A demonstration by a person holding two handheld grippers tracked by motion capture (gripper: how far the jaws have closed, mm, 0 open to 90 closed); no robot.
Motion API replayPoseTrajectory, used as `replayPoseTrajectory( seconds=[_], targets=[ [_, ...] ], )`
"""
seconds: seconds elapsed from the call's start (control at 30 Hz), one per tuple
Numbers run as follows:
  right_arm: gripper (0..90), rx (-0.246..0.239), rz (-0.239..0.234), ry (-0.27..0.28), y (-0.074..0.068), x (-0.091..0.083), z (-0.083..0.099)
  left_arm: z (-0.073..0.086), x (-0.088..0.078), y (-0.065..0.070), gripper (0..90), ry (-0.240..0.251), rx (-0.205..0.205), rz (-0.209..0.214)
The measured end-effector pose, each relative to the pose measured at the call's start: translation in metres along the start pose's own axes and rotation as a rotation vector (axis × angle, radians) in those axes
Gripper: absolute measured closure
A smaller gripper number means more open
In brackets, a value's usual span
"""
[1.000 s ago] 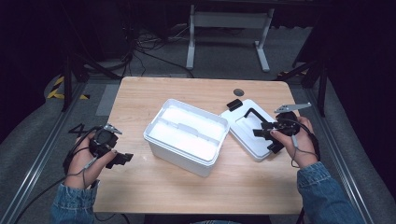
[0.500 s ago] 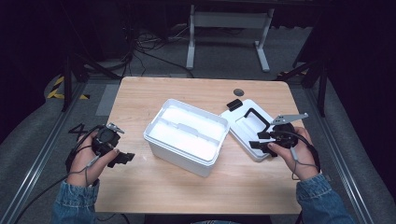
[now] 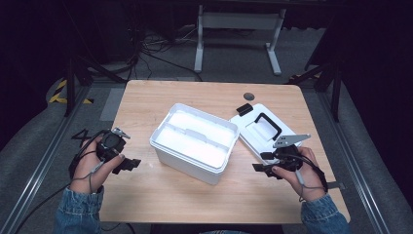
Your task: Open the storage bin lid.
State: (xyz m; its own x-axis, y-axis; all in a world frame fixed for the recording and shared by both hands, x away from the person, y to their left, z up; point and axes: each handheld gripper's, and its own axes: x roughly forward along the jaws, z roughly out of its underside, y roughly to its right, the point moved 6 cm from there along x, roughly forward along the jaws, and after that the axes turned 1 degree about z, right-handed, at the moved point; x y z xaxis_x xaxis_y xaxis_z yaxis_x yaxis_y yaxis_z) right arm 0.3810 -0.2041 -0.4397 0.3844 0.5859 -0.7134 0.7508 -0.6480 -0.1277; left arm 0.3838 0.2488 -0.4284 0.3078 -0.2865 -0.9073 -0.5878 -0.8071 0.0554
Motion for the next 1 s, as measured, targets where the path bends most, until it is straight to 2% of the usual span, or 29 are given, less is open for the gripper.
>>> replayPoseTrajectory(
  seconds=[0.2,0.5,0.77,0.93,1.0],
  targets=[
    [43.0,-0.007,0.009,-0.029,-0.003,0.014,0.009,-0.002,0.001,0.0,19.1,0.002,0.011,-0.001],
    [43.0,-0.019,-0.007,-0.064,-0.011,0.035,0.021,-0.005,0.003,0.001,19.1,-0.005,0.012,0.006],
    [43.0,-0.037,0.005,-0.041,-0.015,0.049,0.033,-0.01,0.006,-0.001,19.0,-0.007,0.016,0.012],
    [43.0,-0.05,0.013,-0.009,-0.017,0.055,0.037,-0.011,0.008,-0.001,19.1,0.006,0.0,0.005],
    [43.0,-0.062,0.023,0.004,-0.018,0.058,0.039,-0.012,0.009,0.0,19.6,0.007,-0.019,0.008]
  ],
)
